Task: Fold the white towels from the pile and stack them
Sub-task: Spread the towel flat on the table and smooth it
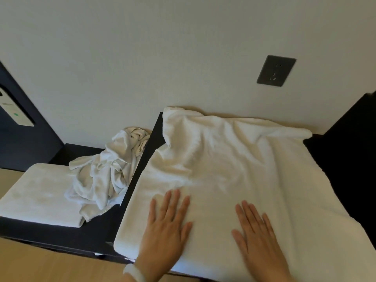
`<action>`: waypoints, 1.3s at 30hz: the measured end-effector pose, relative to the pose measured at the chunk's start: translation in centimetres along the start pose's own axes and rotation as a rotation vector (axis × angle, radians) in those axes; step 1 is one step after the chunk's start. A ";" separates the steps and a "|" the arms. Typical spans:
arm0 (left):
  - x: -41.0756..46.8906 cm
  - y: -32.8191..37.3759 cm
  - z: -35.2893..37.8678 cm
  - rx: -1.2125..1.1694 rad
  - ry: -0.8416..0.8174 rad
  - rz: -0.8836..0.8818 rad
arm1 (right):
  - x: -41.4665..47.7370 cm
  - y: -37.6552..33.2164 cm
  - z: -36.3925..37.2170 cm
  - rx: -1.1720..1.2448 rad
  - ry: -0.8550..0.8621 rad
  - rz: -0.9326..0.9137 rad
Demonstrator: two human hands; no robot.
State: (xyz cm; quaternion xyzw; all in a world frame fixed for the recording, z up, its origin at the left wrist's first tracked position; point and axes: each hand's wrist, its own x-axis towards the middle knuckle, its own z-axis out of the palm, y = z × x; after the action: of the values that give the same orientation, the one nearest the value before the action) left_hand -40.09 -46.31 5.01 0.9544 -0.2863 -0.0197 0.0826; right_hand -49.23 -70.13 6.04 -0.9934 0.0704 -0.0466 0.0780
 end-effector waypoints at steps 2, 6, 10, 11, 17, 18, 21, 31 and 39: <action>0.7 -0.4 -0.3 -0.012 0.008 -0.013 | 1.0 -0.2 -0.5 0.006 0.071 -0.011; 5.5 -3.4 -2.5 -0.175 0.046 -0.303 | 7.2 0.9 -1.3 0.070 0.066 0.010; 10.6 -7.5 -5.2 -0.254 0.080 -0.622 | 12.0 1.2 -0.1 -0.008 -0.095 -0.038; 11.6 -8.2 -5.8 -0.361 0.056 -0.681 | 12.3 1.4 0.4 -0.027 -0.101 -0.044; 14.9 -12.0 -8.7 -1.334 -0.322 -0.891 | 12.8 2.3 1.1 -0.044 -0.146 -0.071; 14.9 -12.2 -8.9 -1.408 -0.387 -0.873 | 13.2 2.2 0.7 -0.031 -0.148 -0.065; 15.9 -13.0 -7.9 -1.264 -0.276 -0.780 | 14.2 2.4 0.1 -0.004 -0.117 0.002; 16.8 -10.4 -5.1 -0.027 0.323 -0.597 | 15.4 3.2 1.3 -0.083 -0.134 0.048; 13.5 4.1 -0.9 0.061 0.082 0.072 | 15.2 2.7 0.0 0.000 -0.143 0.016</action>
State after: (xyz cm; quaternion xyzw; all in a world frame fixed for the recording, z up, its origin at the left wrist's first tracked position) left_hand -30.99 -56.94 6.74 0.9455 -0.3174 0.0312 0.0659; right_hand -34.58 -75.05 6.86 -0.9936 0.0728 0.0254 0.0831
